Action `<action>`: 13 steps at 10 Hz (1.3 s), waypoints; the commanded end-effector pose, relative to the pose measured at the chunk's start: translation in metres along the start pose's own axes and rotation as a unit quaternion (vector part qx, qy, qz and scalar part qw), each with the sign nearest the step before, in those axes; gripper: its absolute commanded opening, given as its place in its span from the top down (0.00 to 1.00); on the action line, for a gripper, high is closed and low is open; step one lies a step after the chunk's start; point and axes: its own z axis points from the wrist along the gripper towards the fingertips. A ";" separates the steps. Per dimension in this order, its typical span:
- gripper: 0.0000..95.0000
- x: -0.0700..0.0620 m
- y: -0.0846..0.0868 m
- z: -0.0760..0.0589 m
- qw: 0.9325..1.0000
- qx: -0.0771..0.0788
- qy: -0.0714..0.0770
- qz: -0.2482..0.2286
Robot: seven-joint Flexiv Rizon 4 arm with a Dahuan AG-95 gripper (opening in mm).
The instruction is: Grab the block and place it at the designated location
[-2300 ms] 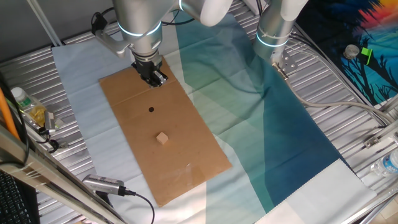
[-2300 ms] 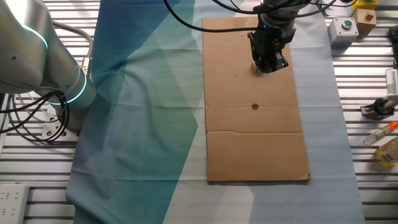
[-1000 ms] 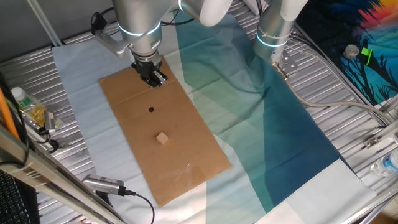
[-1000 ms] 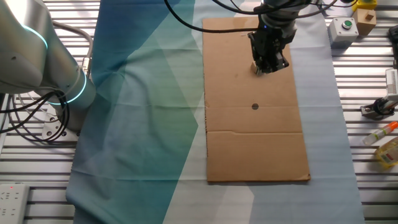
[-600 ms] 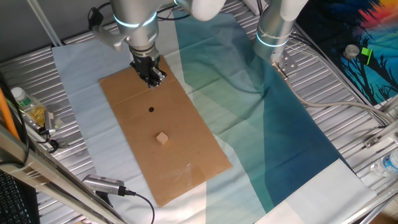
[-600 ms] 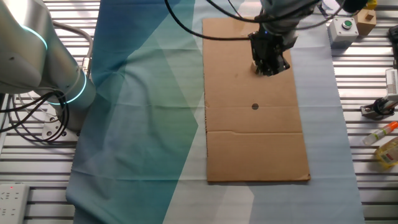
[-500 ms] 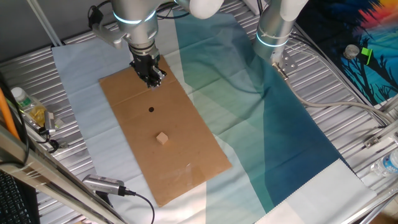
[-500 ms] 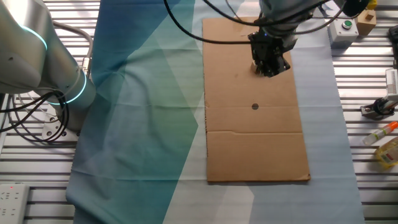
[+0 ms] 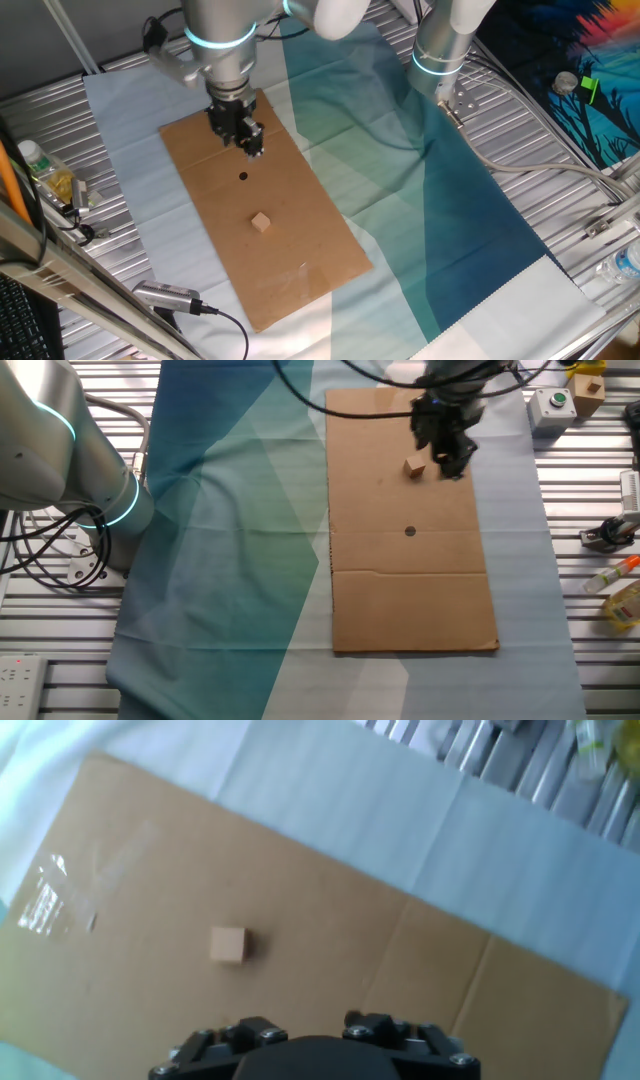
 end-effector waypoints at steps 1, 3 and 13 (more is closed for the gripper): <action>0.20 -0.014 0.003 -0.004 1.000 0.004 0.004 0.005; 0.20 -0.028 0.007 -0.005 1.000 0.006 0.007 0.006; 0.20 -0.035 0.009 0.003 1.000 0.020 0.011 -0.002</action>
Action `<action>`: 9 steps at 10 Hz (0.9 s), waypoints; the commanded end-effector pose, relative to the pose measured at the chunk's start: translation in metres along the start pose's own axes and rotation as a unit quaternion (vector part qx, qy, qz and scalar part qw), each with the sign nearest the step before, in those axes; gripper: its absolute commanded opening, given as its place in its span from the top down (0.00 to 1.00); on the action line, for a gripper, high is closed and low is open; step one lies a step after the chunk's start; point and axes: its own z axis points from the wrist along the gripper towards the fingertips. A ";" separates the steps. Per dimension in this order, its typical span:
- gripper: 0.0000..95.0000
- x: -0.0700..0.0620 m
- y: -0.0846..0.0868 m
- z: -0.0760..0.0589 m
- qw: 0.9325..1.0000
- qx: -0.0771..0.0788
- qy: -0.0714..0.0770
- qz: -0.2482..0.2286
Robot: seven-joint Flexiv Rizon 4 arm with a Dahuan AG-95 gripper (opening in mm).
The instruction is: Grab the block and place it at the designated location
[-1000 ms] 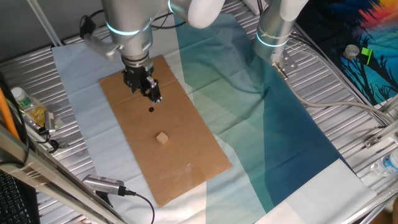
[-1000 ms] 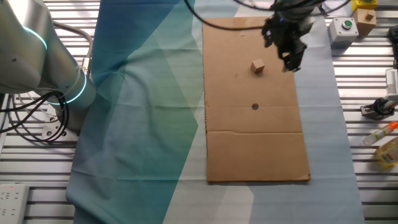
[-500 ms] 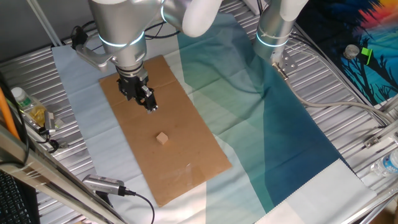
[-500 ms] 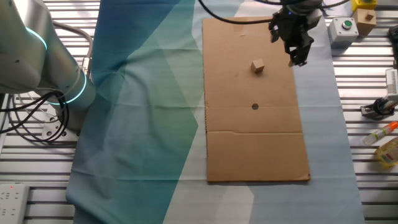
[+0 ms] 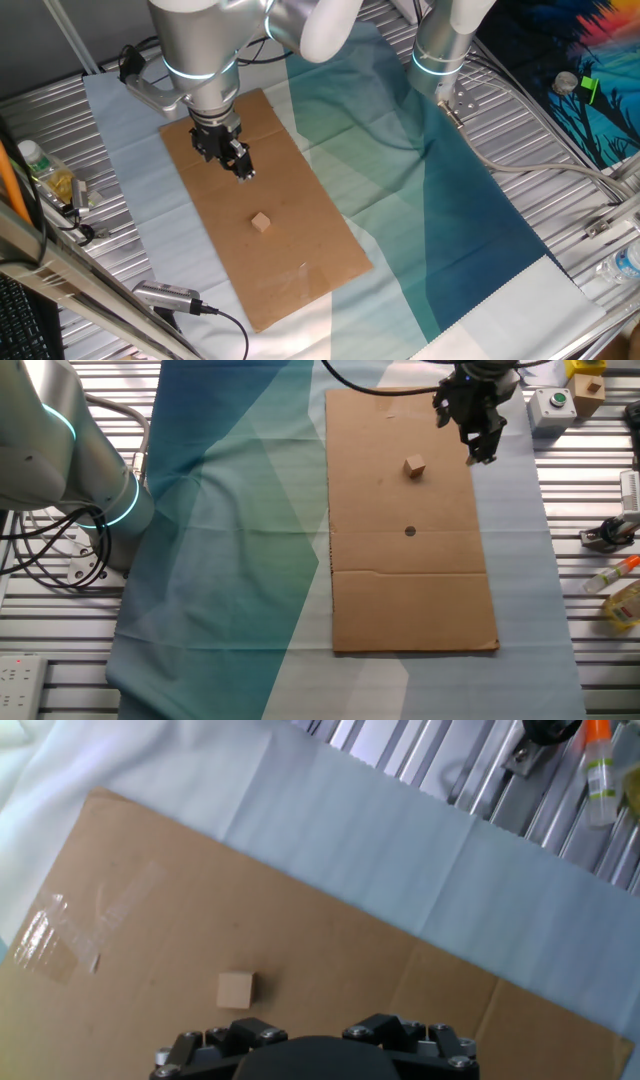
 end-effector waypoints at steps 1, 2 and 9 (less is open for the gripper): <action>0.20 -0.001 0.000 0.000 1.000 0.006 0.002 -0.005; 0.20 -0.001 0.000 0.000 1.000 0.008 0.002 -0.003; 1.00 -0.002 0.000 0.000 0.999 0.033 0.002 0.015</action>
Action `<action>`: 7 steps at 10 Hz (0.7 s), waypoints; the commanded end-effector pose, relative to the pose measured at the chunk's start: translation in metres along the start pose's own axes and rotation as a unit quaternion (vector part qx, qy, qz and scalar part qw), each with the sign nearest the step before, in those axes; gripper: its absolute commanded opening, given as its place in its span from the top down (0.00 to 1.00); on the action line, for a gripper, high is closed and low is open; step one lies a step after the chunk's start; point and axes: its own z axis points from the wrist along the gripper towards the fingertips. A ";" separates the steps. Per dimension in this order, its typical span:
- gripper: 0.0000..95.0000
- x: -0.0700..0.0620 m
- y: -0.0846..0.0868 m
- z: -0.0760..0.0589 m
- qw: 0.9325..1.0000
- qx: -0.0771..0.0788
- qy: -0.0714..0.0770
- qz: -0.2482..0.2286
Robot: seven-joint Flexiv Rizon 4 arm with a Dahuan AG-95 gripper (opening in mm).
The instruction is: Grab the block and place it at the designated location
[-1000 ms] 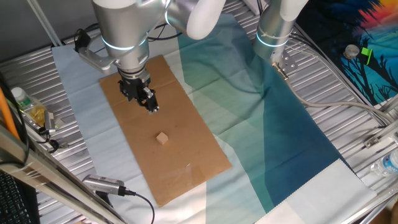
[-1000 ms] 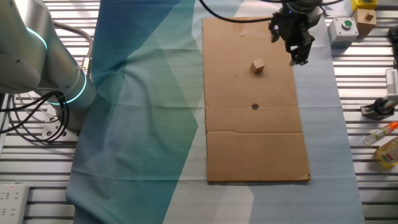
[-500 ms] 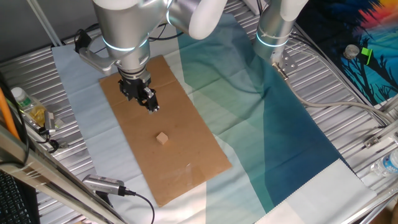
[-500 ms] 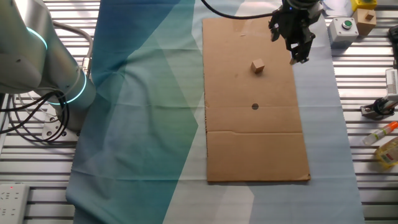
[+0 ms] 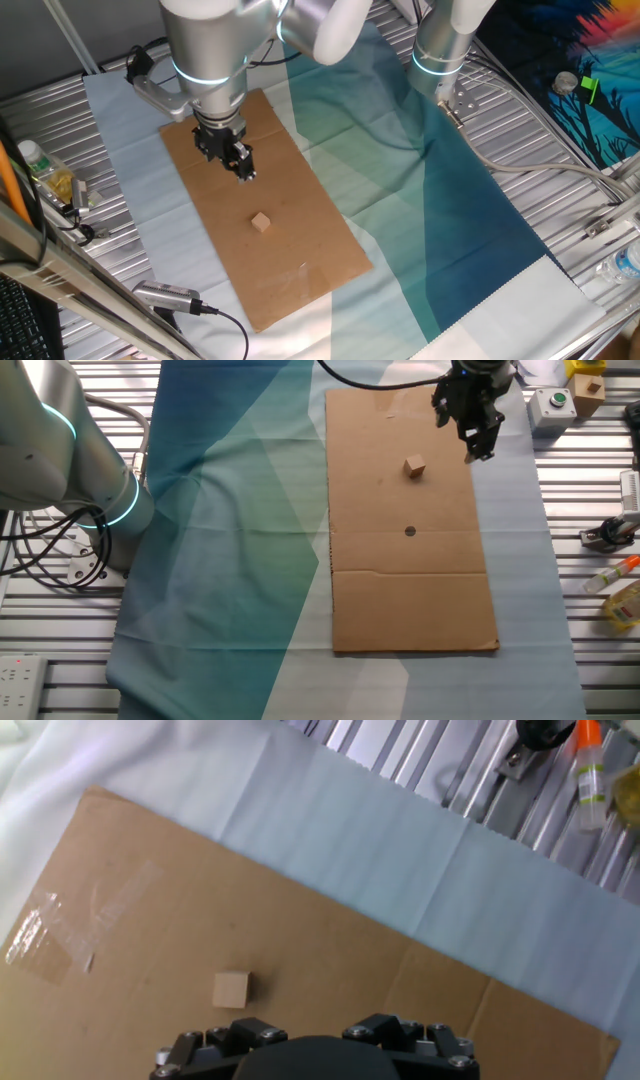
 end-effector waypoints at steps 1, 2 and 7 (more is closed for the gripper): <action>1.00 -0.003 -0.001 -0.002 1.000 0.001 -0.001 0.004; 1.00 -0.004 0.000 -0.003 1.000 0.000 0.001 0.008; 1.00 -0.005 0.000 -0.003 1.000 -0.004 0.010 0.025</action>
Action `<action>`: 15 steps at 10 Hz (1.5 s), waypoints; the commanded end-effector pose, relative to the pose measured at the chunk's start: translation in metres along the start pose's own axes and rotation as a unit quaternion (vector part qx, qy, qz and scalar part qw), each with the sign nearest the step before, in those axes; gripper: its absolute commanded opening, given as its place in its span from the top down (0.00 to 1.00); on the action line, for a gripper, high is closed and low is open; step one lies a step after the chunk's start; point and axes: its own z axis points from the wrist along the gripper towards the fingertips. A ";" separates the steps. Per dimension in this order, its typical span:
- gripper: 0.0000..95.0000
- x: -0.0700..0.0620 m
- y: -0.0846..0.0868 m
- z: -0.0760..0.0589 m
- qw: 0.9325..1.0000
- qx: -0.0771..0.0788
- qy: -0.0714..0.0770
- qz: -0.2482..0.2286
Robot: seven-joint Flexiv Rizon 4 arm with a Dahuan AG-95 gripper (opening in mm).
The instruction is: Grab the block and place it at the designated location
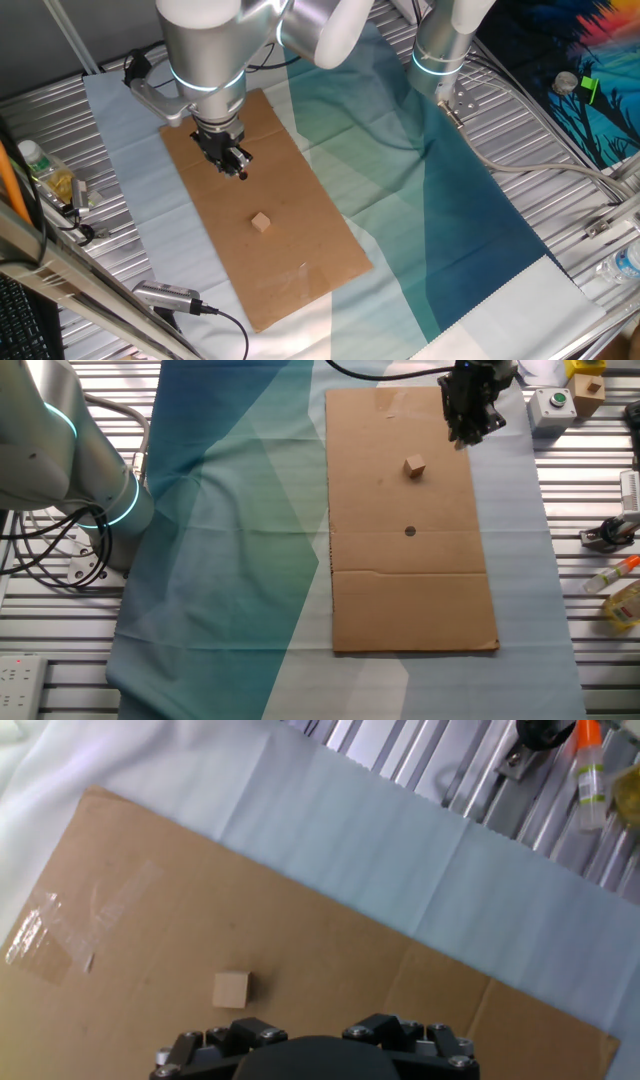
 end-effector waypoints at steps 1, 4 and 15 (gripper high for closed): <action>1.00 0.001 0.000 0.000 1.000 -0.007 0.007 -0.001; 1.00 0.001 0.000 0.000 0.998 -0.032 0.002 -0.052; 1.00 0.001 0.000 0.000 0.991 -0.063 0.003 -0.119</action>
